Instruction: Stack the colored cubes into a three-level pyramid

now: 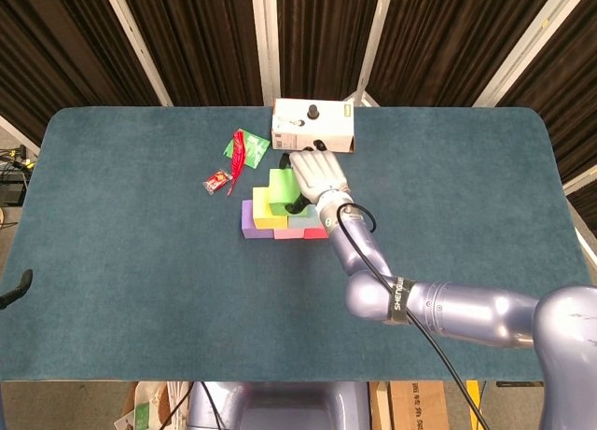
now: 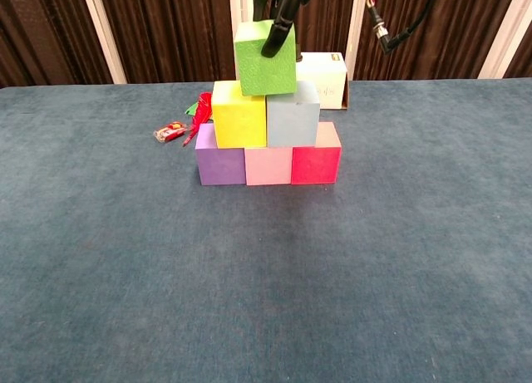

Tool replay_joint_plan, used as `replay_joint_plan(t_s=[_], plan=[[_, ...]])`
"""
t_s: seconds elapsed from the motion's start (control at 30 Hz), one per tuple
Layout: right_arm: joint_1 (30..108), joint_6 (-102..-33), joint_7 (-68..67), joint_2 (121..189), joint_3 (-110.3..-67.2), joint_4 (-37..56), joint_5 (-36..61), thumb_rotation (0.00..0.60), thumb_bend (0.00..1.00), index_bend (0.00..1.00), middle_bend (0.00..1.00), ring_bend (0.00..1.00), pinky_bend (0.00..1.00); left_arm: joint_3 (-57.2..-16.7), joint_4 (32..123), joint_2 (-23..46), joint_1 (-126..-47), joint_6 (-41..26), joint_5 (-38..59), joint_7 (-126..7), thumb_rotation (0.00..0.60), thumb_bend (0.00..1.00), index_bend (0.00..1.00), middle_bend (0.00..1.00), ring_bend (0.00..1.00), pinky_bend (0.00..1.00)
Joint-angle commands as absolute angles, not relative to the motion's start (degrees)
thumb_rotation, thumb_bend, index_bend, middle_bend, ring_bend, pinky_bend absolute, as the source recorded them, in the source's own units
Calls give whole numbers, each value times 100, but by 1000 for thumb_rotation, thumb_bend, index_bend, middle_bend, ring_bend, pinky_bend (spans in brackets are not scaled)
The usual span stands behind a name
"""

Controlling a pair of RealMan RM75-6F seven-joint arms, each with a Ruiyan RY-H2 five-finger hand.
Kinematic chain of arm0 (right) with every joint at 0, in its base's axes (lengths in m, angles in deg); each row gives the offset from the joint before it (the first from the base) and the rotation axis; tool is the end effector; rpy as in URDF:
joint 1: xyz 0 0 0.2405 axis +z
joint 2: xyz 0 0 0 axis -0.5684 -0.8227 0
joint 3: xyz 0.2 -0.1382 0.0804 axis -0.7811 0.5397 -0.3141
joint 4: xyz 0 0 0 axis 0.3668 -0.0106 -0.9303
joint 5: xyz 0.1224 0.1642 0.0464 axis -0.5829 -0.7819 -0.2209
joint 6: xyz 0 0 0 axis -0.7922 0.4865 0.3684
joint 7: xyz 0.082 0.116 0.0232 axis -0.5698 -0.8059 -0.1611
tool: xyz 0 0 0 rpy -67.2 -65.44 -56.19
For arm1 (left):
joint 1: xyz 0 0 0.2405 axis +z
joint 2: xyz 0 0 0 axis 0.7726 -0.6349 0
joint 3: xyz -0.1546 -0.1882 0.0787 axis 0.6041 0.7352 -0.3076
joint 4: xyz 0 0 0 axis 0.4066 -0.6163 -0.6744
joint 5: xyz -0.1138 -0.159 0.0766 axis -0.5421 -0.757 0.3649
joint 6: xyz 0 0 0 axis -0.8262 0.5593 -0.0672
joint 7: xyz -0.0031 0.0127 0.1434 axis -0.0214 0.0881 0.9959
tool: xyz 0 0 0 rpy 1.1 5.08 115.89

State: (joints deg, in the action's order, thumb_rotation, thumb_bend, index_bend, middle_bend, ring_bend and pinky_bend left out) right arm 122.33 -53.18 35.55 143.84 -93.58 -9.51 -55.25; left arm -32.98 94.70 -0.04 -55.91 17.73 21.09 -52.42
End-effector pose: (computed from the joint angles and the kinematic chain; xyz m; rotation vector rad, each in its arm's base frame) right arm 0.0547 -0.4240 0.0594 1.7738 -1.1845 0.8396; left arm -0.3242 0.2088 0.1654 -1.0412 -0.8331 -0.8820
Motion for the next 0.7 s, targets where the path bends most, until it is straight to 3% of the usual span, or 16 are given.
replay_joint_plan(t_s=[0.03,0.7], plan=[[12224,-5312,3568,14392,-9374,-951,-5523,600,261,412,423,201,0,-3289,9473,-6,-5586,1782,2104,-5247,600,359,117,10,0,0],[12124,-5283,3641,14517,-9455,-816,-5555,600,260,410,331,201,0,-3255,9487,-1,-5576,1781,2074,-5244,600,359,117,10,0,0]])
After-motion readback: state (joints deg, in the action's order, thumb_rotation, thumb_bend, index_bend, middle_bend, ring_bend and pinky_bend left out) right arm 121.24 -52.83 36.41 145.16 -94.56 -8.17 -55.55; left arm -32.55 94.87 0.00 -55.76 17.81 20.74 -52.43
